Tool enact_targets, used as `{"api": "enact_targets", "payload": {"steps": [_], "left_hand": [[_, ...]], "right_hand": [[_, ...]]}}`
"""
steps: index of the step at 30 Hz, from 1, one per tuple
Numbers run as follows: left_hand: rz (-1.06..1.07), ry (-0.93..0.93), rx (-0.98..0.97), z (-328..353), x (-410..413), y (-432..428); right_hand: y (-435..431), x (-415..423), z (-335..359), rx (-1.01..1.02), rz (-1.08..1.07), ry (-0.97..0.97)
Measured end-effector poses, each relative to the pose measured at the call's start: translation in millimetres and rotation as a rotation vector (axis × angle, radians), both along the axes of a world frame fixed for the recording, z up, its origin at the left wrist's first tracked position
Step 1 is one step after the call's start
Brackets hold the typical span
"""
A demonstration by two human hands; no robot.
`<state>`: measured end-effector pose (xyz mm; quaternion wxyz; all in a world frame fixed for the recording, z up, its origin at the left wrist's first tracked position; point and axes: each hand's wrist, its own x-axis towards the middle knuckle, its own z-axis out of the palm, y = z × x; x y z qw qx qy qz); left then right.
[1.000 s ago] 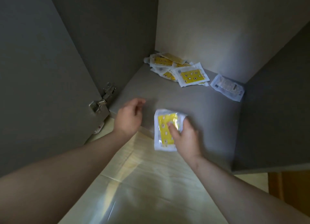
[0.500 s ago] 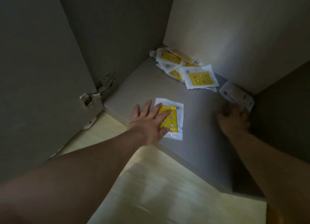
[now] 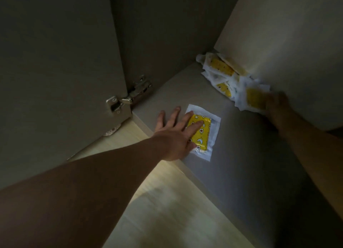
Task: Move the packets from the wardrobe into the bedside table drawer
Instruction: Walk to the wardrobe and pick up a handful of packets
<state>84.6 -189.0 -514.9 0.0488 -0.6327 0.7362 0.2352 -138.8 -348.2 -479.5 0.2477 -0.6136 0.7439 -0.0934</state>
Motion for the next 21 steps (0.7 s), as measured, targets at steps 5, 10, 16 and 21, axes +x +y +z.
{"api": "enact_targets", "payload": {"steps": [5, 10, 16, 21], "left_hand": [[0.138, 0.17, -0.041, 0, 0, 3], [0.15, 0.171, -0.036, 0, 4, 4], [0.095, 0.105, -0.122, -7, 11, 23], [0.238, 0.163, -0.181, 1, -5, 39]], "right_hand": [[3, 51, 0, 0.073, 0.271, 0.241], [48, 54, -15, 0.105, 0.36, 0.26], [135, 41, -30, 0.08, 0.276, 0.228], [210, 40, -35, 0.06, 0.375, 0.282]]}}
